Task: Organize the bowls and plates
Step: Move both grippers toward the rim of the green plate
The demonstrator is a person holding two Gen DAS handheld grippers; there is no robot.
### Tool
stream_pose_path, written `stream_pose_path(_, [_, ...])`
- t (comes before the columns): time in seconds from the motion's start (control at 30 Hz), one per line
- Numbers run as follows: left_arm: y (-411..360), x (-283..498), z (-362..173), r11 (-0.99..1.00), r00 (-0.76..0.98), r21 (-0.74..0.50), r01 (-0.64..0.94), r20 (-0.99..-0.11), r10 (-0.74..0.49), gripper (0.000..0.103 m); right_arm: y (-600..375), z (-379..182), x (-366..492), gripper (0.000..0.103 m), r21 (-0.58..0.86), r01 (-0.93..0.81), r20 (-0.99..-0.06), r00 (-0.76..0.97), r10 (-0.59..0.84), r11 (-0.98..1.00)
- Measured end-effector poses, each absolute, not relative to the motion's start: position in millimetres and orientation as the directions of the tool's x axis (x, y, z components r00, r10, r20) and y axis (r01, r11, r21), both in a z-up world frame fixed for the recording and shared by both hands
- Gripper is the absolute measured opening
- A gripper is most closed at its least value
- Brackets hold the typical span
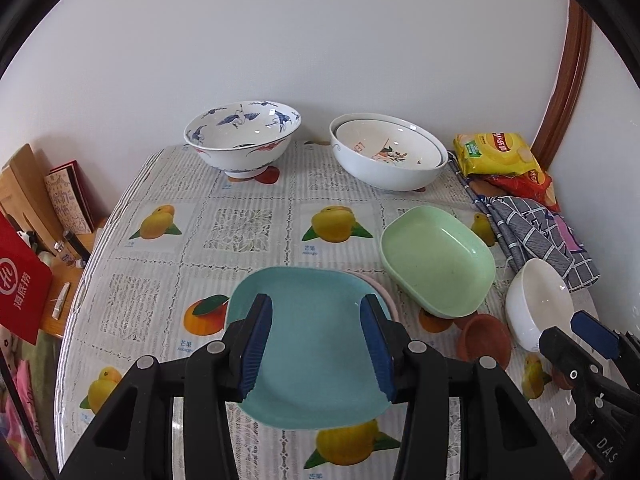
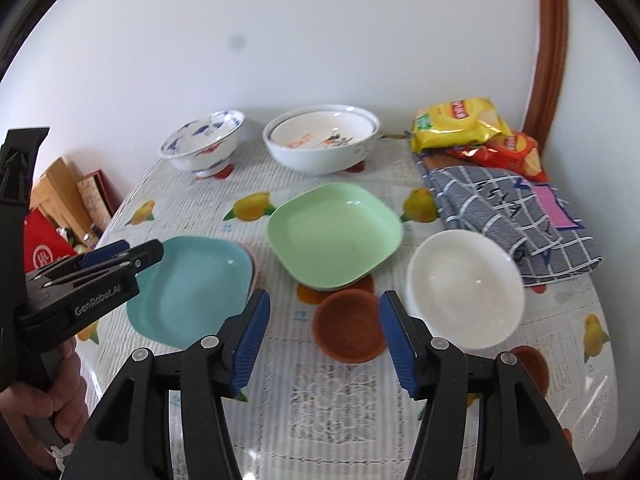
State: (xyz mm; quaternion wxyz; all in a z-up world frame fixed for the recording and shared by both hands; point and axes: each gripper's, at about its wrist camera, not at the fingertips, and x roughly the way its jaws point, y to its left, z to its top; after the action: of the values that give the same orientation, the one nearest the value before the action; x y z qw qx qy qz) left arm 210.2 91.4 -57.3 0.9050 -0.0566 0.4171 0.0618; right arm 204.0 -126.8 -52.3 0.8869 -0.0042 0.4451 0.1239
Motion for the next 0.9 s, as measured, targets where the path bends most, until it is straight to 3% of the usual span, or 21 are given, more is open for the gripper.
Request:
stream_pose_path(0.2, [70, 216, -45, 0.989, 0.662, -0.063, -0.137, -0.748, 0.044, 0.044, -150, -42, 212, 0.056, 0.054, -0.176, -0.774, 0.614, 0.152, 0.983])
stream_pose_path(0.43, [51, 222, -33, 0.992, 0.673, -0.043, -0.122, -0.738, 0.051, 0.044, -169, -34, 225, 0.057, 0.122, -0.163, -0.775, 0.6, 0.197, 0.979])
stream_pose_path(0.63, [43, 224, -24, 0.992, 0.688, -0.049, -0.114, -0.724, 0.043, 0.044, -175, -27, 230, 0.067, 0.084, -0.161, -0.766, 0.62, 0.167, 0.983])
stream_pose_path(0.7, [40, 225, -22, 0.993, 0.69, -0.042, -0.108, -0.723, 0.044, 0.044, -176, -24, 230, 0.081, 0.082, -0.166, -0.76, 0.628, 0.17, 0.983])
stream_pose_path(0.83, [35, 224, -21, 0.993, 0.693, -0.028, -0.115, -0.718, 0.06, 0.044, -176, -18, 229, 0.084, 0.034, -0.162, -0.741, 0.659, 0.133, 0.986])
stream_pose_path(0.9, [33, 224, -22, 0.992, 0.686, -0.022, -0.122, -0.725, 0.068, 0.045, -177, -19, 229, 0.091, 0.045, -0.149, -0.743, 0.656, 0.133, 0.988])
